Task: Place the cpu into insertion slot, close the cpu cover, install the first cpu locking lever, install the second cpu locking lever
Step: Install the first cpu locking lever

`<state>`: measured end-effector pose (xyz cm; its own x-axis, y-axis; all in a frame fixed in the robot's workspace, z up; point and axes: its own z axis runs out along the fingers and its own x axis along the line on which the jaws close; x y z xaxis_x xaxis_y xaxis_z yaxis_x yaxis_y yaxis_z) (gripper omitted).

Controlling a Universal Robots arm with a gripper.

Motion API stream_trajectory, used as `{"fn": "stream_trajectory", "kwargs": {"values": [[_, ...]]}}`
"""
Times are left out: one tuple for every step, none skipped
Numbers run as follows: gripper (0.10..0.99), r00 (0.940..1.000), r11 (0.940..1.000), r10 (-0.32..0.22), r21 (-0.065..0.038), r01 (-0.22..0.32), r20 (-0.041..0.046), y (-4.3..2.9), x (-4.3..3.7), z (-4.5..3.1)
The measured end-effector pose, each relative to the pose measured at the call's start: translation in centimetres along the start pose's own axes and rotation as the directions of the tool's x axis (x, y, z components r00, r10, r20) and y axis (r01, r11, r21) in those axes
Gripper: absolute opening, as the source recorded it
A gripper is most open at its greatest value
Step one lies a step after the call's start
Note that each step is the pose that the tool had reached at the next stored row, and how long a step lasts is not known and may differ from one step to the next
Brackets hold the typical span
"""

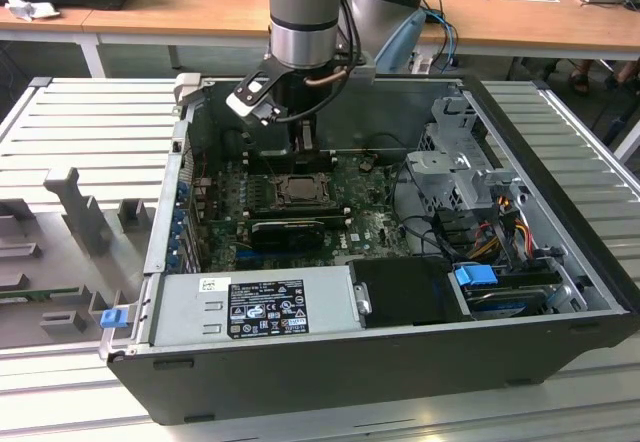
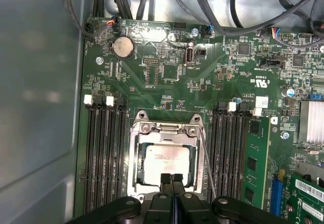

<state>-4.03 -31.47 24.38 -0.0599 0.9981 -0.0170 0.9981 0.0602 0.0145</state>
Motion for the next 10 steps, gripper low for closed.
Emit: {"fn": "stream_trajectory", "kwargs": {"values": [[0.106,1.0000,1.0000,0.000,0.000,0.000,-0.0002,0.00,0.00,-0.02],[0.106,1.0000,1.0000,0.000,0.000,0.000,0.0000,0.00,0.00,-0.05],[0.106,1.0000,1.0000,0.000,0.000,0.000,0.0002,0.00,0.00,-0.09],[0.106,1.0000,1.0000,0.000,0.000,0.000,0.0000,0.00,0.00,-0.14],[0.106,1.0000,1.0000,0.000,0.000,0.000,0.0001,0.00,-0.01,-0.21],[0.106,1.0000,1.0000,0.000,0.000,0.000,0.0001,0.00,-0.01,-0.26],[0.106,1.0000,1.0000,0.000,0.000,0.000,0.0001,0.00,-0.01,-0.29],[0.106,1.0000,1.0000,0.000,0.000,0.000,0.0000,0.01,0.00,-0.31],[0.106,1.0000,1.0000,0.000,0.000,0.000,0.0002,0.00,-0.01,-0.39],[0.106,1.0000,1.0000,0.000,0.000,0.000,0.0001,0.00,-0.01,-0.47]]}}
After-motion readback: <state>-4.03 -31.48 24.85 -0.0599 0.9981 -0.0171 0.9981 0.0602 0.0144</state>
